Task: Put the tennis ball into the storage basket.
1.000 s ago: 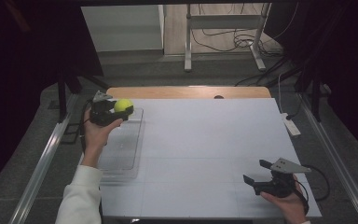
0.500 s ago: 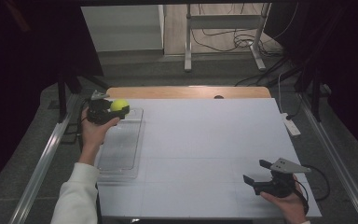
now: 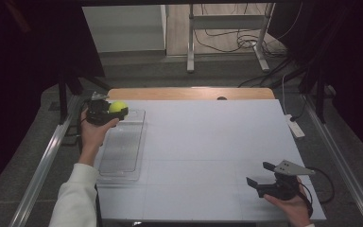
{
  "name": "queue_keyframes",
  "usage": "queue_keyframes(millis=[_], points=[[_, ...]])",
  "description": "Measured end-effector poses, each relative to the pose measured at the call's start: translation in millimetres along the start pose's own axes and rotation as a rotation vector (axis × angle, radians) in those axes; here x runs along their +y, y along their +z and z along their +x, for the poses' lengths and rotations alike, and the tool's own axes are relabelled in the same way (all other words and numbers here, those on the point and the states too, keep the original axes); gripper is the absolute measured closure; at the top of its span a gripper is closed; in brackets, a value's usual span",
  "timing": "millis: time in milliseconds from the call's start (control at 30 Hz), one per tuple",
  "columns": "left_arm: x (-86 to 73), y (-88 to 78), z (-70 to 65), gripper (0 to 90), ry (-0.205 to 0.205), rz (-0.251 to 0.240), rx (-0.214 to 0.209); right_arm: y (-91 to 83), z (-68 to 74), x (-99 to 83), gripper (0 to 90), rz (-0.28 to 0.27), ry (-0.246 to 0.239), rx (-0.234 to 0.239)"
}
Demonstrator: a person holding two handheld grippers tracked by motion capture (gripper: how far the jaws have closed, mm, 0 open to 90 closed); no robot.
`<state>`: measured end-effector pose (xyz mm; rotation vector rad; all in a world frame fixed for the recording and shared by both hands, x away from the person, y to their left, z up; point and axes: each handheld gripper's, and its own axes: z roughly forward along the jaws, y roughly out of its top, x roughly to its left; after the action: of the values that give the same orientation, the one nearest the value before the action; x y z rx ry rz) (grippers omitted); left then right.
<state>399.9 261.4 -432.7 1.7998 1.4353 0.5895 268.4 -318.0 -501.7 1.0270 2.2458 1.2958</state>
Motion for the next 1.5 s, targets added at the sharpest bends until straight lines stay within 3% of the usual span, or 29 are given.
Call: queue_keyframes(millis=[567, 933, 1500], points=[[-2.6, 14.3, 9.8, 26.5, -0.014, 0.063, 0.046, -0.2, -0.1, 0.0, 8.8, -0.001, 0.001, -0.002], [-4.2, 28.2, 13.0, 26.4, -0.001, 0.121, 0.089, 0.1, -0.6, -0.4, 8.9, 0.001, 0.001, -0.003], [-8.9, 39.8, 14.6, 26.4, 0.002, 0.183, 0.105, 0.4, -1.0, -0.7, 8.9, 0.002, 0.001, -0.003]])
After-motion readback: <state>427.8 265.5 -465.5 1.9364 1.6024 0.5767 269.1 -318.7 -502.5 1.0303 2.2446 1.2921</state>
